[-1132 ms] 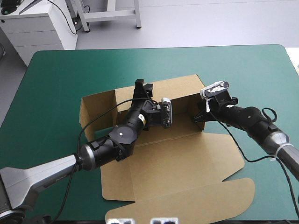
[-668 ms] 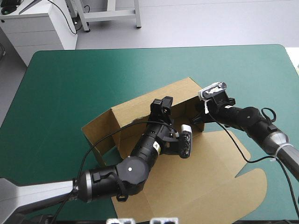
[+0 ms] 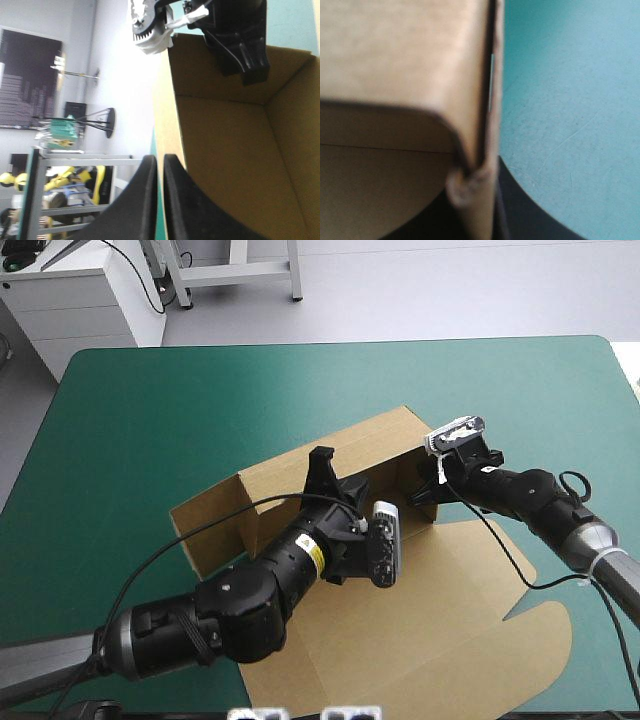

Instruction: Fold the box

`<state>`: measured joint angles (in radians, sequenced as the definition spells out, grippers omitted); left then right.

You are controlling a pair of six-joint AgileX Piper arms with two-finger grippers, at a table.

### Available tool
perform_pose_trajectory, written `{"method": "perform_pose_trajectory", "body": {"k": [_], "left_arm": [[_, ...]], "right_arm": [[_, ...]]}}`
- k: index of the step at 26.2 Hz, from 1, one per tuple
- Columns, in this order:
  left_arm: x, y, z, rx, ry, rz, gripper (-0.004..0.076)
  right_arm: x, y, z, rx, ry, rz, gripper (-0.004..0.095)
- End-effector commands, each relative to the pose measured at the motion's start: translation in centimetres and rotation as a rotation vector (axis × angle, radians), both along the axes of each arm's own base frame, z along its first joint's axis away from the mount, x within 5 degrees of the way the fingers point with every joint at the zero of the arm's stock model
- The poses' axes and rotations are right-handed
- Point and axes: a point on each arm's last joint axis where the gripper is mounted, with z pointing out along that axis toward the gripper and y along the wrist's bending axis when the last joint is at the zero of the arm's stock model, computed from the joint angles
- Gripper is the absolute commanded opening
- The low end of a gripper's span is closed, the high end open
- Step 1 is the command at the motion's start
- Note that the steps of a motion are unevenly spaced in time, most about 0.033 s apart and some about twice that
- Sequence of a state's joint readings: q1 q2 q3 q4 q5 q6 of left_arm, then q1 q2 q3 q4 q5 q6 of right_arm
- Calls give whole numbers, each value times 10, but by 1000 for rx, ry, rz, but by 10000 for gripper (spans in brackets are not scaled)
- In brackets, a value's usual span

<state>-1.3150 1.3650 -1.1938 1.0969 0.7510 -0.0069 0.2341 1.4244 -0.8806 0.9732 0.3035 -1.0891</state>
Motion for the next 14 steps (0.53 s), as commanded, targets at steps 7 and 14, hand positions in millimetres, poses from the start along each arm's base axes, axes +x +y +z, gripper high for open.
{"method": "perform_pose_trajectory", "body": {"k": [7,14], "left_arm": [[47,68,101,-253,378,137,19],[75,135,117,-370,633,376,18]], "right_arm": [[-1,0,20,45,-50,-13,-16],[-1,0,20,45,-50,-13,-16]]}}
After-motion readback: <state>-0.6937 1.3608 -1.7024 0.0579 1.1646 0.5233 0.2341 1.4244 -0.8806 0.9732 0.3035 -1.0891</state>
